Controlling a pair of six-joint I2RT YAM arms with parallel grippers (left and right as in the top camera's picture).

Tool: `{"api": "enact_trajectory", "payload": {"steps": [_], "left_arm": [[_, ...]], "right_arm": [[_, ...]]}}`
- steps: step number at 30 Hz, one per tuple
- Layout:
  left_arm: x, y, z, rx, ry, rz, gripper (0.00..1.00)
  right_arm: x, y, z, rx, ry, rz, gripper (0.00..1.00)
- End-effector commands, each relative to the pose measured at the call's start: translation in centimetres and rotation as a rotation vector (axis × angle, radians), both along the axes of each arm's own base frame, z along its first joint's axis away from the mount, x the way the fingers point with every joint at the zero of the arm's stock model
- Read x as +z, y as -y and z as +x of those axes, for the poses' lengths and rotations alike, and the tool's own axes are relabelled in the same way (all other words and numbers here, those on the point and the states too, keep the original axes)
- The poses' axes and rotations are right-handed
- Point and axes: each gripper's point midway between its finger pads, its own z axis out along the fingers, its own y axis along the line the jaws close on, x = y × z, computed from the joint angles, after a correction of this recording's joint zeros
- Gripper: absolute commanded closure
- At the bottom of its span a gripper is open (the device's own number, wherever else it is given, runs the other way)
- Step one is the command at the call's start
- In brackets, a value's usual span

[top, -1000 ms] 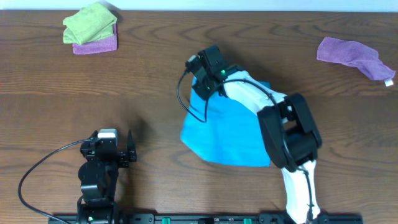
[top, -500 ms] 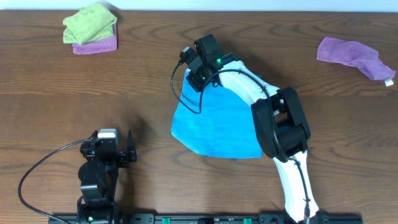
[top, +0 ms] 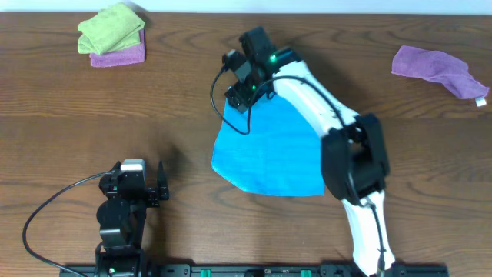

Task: Fold the cloth

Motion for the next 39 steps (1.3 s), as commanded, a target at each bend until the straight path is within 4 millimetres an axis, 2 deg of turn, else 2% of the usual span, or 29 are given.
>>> {"api": "enact_trajectory", "payload": {"steps": [1, 4, 7, 11, 15, 17, 19, 23, 24, 26, 29, 31, 35, 39], "left_arm": [[-1.8, -0.1, -0.6, 0.009, -0.06, 0.006, 0.05], [-1.8, -0.1, -0.6, 0.009, -0.06, 0.006, 0.05], [-1.8, -0.1, -0.6, 0.009, -0.06, 0.006, 0.05], [-1.8, -0.1, -0.6, 0.009, -0.06, 0.006, 0.05], [-1.8, -0.1, -0.6, 0.009, -0.06, 0.006, 0.05], [-1.8, -0.1, -0.6, 0.009, -0.059, 0.006, 0.05], [-1.8, -0.1, -0.6, 0.009, -0.059, 0.006, 0.04], [-1.4, -0.3, -0.4, 0.015, -0.043, 0.009, 0.05], [-1.1, -0.1, -0.3, 0.005, -0.028, 0.004, 0.04], [-1.0, 2.5, -0.4, -0.121, -0.027, -0.086, 0.04], [-0.3, 7.8, -1.7, -0.36, -0.061, -0.363, 0.05], [0.2, 10.2, -2.9, -0.474, -0.098, -0.492, 0.05], [1.2, 12.3, -4.3, -0.585, -0.141, -0.636, 0.05], [2.9, 12.4, -4.0, -0.604, -0.086, -0.667, 0.05]], "right_arm": [[10.8, 2.3, 1.0, -0.05, 0.206, -0.007, 0.04], [15.2, 4.2, -1.1, -0.07, 0.261, -0.055, 0.01], [19.5, 6.4, -4.7, -0.089, 0.288, -0.097, 0.01], [22.7, 9.4, -9.9, -0.167, 0.256, -0.123, 0.01], [24.5, 12.4, -15.6, -0.238, 0.263, -0.169, 0.01], [25.2, 13.7, -19.4, -0.256, 0.27, -0.17, 0.01], [25.8, 14.7, -23.1, -0.263, 0.278, -0.134, 0.01], [26.3, 16.9, -28.9, -0.288, 0.272, -0.019, 0.01], [26.3, 17.8, -30.4, -0.307, 0.269, 0.022, 0.01], [26.4, 19.5, -32.7, -0.339, 0.257, 0.093, 0.01], [26.5, 21.2, -34.8, -0.367, 0.24, 0.151, 0.01], [26.3, 22.4, -35.7, -0.395, 0.228, 0.163, 0.01], [26.4, 22.4, -36.1, -0.388, 0.222, 0.187, 0.01], [26.3, 22.0, -35.7, -0.39, 0.218, 0.171, 0.01]]}}
